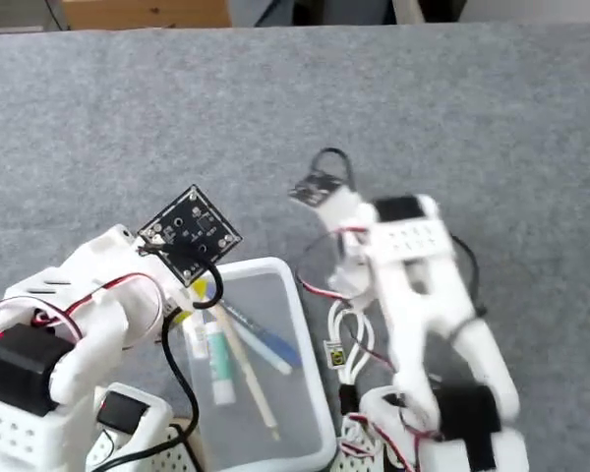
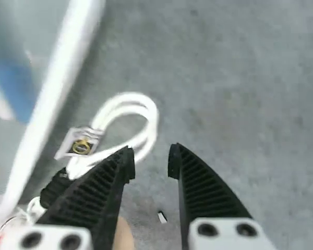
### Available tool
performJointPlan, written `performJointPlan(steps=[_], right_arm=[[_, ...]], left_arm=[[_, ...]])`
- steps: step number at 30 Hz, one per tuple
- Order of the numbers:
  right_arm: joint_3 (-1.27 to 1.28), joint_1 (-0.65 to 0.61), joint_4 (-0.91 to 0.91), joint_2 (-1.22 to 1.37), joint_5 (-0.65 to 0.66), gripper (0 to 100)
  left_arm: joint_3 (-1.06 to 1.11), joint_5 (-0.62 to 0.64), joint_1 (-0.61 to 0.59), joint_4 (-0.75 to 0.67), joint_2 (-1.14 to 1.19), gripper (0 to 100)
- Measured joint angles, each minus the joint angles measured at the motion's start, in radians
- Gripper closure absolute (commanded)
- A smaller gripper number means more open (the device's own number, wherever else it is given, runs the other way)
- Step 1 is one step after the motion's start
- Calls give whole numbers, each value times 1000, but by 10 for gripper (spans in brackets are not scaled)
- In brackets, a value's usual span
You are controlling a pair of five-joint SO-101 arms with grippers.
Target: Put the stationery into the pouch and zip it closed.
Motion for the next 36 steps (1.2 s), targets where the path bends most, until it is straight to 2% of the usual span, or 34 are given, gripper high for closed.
performJointPlan(steps=[4,7,11,22,33,36], right_arm=[[-46,-130,3,52,-57,868],[-46,-176,5,84,-74,867],[-41,-160,2,155,-74,867],[38,-15,-29,229,-21,867],[32,-12,-103,391,-20,872],[29,-12,-114,408,-20,930]], left_arm=[[0,0,0,0,0,791],[0,0,0,0,0,791],[0,0,0,0,0,791],[0,0,0,0,0,791],[0,0,0,0,0,791],[0,0,0,0,0,791]])
